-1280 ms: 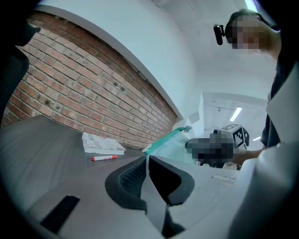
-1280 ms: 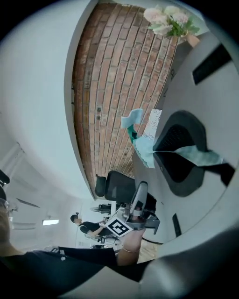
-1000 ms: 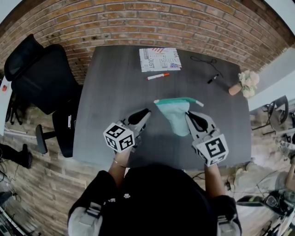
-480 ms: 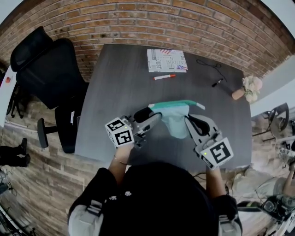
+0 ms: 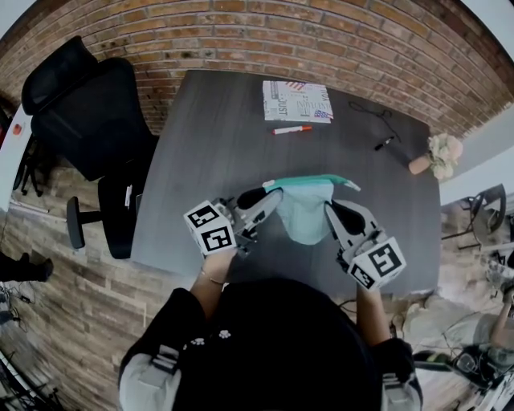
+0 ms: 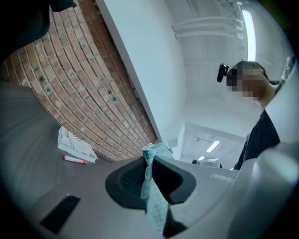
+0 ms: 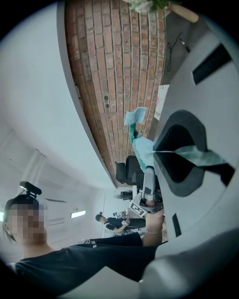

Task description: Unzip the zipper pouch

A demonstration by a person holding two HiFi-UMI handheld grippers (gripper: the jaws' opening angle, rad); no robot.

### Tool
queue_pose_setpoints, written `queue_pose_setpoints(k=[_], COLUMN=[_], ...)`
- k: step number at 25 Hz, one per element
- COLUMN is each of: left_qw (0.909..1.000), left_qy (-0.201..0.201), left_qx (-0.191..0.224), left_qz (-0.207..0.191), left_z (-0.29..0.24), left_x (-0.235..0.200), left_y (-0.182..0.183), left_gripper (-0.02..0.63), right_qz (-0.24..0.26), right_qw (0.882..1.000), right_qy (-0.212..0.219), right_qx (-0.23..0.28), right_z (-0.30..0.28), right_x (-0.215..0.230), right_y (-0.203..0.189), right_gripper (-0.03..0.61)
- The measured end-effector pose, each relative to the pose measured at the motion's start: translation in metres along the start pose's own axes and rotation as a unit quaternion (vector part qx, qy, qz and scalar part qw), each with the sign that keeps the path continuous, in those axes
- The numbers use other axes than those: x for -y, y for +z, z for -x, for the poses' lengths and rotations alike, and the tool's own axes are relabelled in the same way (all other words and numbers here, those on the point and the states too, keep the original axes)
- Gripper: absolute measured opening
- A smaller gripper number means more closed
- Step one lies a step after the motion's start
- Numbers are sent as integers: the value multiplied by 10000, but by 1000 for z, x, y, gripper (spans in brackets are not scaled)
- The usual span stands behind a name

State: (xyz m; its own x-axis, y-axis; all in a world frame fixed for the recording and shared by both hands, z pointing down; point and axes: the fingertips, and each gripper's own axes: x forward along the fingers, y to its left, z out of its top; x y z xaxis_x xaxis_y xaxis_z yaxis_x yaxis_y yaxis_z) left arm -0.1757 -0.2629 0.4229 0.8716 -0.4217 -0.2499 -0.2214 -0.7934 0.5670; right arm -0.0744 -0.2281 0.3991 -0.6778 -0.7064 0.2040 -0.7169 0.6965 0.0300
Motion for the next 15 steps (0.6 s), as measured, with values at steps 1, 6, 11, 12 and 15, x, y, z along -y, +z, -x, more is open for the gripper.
queue_pose_setpoints(k=[1,6,11,12,15], left_qw=[9998,9928,9755,9688,9442], left_qy=[55,444,960,1084,1372], left_qx=[-87,-552,-1071,-1226,-1669], left_qz=[-155,-970,-1667,-1860,-2486], left_z=[-2,-8,-4,-2,0], left_x=[1,4,-9,-12,-19], left_y=[-2,-10,-19,-22,-28], left_gripper=[32,23,18,18,15], right_qz=[-33,-144,-505,-629,-821], right_qw=[9999,9982,9937,9928,9934], right_qy=[-84,-373,-813,-855,-710], right_qx=[-57,-443,-577,-548,-378], right_z=[1,3,9,11,3], right_x=[4,14,26,27,19], right_y=[-5,-36,-55,-56,-46], right_gripper=[9,43,74,74,72])
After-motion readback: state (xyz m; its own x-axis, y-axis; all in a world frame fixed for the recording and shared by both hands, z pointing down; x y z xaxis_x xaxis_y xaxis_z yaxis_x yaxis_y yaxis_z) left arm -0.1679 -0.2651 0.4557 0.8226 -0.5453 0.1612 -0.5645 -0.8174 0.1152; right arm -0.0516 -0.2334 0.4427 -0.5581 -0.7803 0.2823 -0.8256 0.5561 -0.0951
